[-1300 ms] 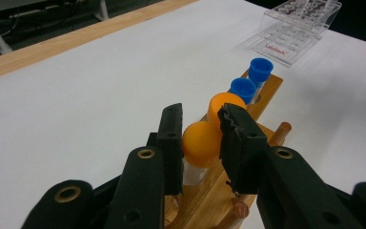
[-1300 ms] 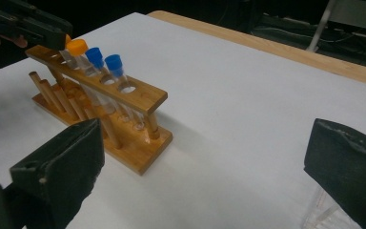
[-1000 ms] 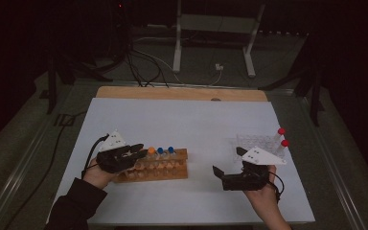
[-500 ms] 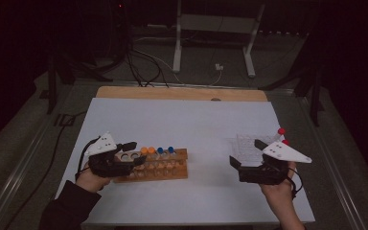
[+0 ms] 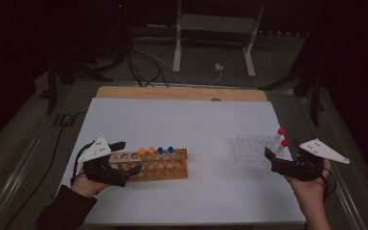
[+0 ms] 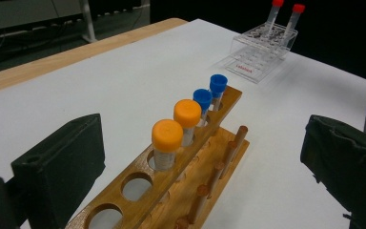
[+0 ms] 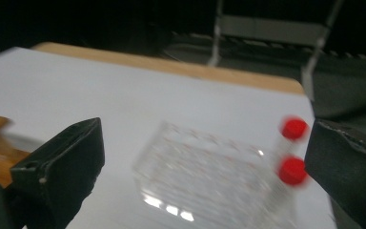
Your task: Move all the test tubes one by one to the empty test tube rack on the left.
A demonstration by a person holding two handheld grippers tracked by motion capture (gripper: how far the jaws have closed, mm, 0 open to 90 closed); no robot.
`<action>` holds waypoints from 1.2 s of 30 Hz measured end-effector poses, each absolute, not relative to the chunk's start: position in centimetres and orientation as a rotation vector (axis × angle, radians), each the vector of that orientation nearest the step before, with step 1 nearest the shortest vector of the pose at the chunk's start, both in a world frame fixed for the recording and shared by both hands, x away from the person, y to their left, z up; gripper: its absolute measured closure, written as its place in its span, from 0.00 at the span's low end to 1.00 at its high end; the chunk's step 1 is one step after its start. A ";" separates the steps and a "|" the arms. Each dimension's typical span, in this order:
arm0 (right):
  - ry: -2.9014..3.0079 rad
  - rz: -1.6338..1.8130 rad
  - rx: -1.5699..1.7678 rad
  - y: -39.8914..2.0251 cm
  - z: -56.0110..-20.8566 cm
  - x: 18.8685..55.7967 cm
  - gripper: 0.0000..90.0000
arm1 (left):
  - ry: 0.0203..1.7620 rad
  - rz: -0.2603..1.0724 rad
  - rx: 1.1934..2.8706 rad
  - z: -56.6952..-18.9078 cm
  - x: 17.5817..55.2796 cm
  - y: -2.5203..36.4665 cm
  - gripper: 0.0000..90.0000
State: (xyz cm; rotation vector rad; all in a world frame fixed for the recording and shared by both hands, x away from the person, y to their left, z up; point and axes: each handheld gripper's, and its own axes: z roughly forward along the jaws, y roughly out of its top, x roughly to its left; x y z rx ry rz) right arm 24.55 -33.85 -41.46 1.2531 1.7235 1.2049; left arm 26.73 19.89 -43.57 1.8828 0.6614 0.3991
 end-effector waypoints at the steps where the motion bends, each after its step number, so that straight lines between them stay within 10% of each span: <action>1: 1.720 1.181 1.270 -34.2 -41.8 24.7 0.00 | 0.660 0.407 1.883 -43.6 26.7 19.9 0.02; 36: 1.728 0.917 1.586 -37.0 -47.0 29.6 0.80 | 0.652 0.414 1.882 -43.5 26.3 20.0 0.02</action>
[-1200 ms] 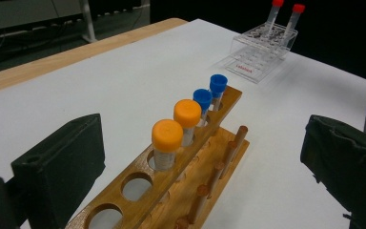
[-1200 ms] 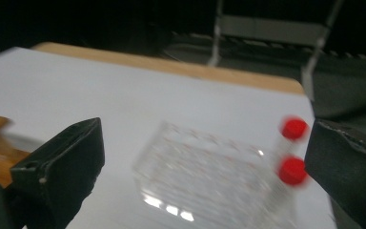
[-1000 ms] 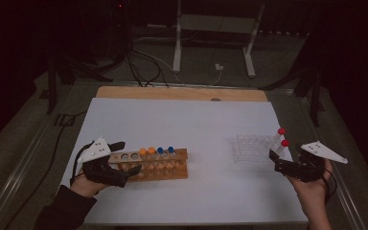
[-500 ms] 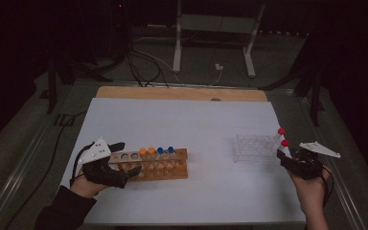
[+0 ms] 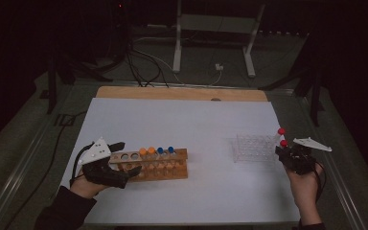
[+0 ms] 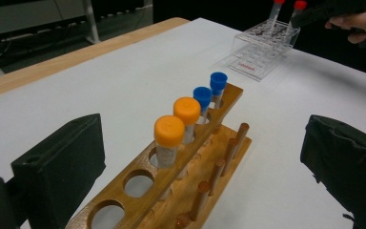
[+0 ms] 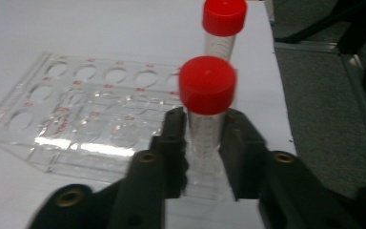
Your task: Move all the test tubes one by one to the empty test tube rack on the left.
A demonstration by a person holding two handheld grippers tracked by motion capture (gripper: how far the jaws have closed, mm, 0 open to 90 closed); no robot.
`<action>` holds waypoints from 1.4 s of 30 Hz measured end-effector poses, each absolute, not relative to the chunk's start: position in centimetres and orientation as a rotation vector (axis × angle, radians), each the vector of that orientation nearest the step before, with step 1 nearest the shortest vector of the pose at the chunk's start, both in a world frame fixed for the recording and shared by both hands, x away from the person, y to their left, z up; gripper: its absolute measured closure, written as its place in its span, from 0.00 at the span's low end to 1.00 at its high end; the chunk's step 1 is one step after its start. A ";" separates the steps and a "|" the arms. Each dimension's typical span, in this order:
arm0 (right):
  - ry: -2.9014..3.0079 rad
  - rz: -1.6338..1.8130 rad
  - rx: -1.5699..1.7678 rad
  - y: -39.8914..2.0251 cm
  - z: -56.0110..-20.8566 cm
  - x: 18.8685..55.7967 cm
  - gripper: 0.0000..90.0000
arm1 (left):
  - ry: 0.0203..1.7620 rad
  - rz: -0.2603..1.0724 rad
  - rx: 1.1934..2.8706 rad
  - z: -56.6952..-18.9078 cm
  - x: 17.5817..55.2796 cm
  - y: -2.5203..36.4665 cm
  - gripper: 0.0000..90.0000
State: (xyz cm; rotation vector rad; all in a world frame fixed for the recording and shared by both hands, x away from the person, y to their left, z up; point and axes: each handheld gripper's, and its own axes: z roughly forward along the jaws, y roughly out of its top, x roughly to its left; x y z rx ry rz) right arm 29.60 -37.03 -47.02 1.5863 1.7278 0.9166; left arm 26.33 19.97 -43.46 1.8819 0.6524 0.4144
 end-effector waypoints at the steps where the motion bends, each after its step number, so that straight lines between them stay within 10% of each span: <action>1: 1.725 0.913 1.587 -37.1 -47.0 29.6 0.81 | 0.653 0.420 1.883 -43.4 26.3 20.0 0.02; 42: 1.853 1.180 1.218 -29.5 -40.7 25.2 0.82 | 0.521 0.331 1.941 -41.2 26.2 16.5 0.03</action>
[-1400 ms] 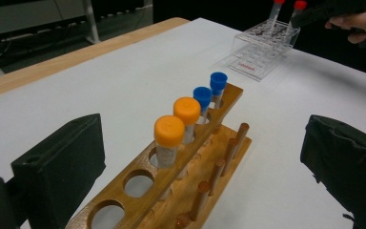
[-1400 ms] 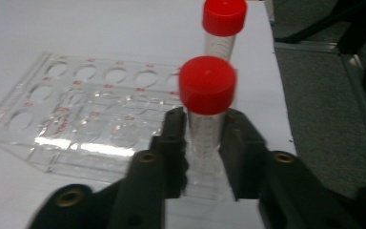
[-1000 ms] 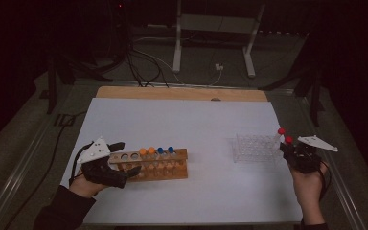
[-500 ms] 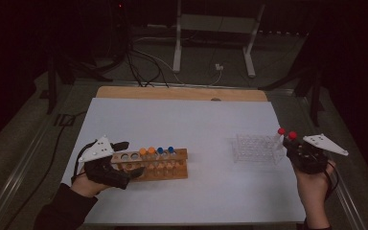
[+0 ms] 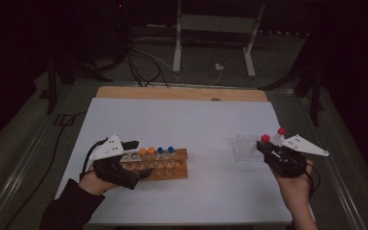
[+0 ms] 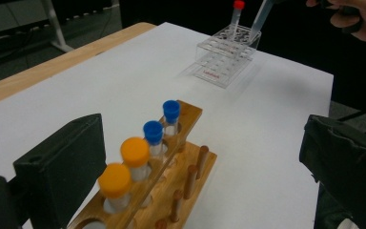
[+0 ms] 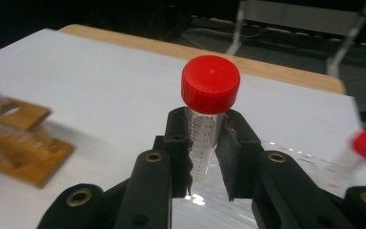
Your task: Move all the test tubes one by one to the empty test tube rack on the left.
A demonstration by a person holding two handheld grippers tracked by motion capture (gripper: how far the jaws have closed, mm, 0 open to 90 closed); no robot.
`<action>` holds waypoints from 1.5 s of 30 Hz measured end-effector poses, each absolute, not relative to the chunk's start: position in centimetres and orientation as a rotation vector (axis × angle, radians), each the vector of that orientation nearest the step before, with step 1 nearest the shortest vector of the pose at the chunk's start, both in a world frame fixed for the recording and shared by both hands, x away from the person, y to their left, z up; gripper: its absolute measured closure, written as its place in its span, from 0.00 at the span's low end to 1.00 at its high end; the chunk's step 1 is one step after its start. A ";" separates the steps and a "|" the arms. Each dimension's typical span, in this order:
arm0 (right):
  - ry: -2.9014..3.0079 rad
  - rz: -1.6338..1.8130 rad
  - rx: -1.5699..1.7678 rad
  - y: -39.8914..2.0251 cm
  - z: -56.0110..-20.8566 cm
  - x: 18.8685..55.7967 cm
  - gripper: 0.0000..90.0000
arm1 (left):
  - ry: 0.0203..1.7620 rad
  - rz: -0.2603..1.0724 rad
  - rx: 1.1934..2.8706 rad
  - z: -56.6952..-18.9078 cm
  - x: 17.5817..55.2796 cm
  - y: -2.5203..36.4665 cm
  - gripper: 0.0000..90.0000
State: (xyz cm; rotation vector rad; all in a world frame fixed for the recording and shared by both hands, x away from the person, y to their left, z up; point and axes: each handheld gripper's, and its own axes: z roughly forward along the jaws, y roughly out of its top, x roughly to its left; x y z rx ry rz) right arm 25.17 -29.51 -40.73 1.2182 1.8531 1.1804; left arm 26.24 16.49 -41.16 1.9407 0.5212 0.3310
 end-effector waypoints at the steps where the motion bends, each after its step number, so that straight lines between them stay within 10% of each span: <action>1: 1.869 1.189 1.208 -29.1 -40.8 25.1 0.82 | 0.519 0.333 1.943 -41.1 26.3 16.3 0.03; 28: 2.239 1.234 0.950 -19.7 -44.0 22.9 0.82 | 0.377 0.245 1.958 -40.6 27.0 10.3 0.08; 45: 2.321 1.239 0.850 -17.5 -44.6 21.8 0.82 | 0.242 0.159 1.971 -41.2 26.5 4.7 0.37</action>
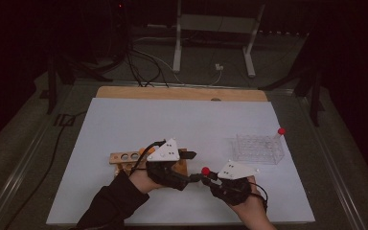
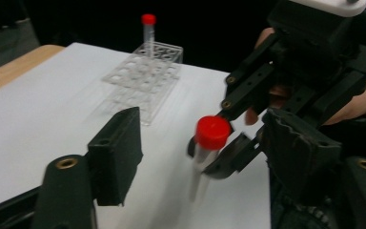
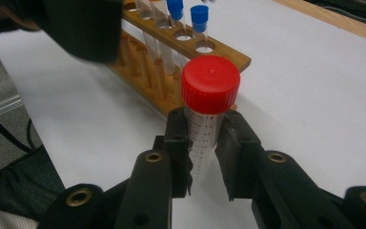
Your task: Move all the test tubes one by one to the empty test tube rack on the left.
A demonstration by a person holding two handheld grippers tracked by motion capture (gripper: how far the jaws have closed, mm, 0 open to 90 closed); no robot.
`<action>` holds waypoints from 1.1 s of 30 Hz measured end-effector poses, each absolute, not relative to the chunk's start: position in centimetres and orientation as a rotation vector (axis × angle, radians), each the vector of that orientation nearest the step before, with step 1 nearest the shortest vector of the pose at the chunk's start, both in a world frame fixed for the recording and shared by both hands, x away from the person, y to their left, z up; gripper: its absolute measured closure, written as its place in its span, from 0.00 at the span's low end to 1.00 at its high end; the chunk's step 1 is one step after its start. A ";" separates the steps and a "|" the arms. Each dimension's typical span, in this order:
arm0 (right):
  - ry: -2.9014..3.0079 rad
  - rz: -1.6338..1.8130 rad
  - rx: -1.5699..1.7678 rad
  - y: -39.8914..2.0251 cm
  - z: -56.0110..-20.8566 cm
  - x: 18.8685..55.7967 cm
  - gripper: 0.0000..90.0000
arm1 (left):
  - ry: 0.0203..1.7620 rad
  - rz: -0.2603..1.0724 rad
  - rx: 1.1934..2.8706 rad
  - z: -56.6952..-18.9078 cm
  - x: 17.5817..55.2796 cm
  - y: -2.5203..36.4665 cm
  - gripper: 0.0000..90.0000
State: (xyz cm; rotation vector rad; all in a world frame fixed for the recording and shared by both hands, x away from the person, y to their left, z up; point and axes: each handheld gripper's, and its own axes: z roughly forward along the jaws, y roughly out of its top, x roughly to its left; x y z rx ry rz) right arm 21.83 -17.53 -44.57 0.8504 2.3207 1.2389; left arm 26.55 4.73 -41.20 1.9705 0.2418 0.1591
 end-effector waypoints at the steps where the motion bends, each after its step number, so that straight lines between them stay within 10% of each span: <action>1: 2.321 1.240 0.849 -17.5 -44.6 21.8 0.82 | 0.235 0.148 1.968 -41.3 26.5 4.5 0.42; 21: 2.327 1.265 0.846 -17.7 -44.4 21.9 0.80 | 0.146 0.189 2.045 -42.0 26.7 2.6 0.80; 33: 2.188 1.351 0.903 -19.4 -43.3 22.1 0.26 | 0.229 0.258 2.029 -39.7 26.5 6.3 0.80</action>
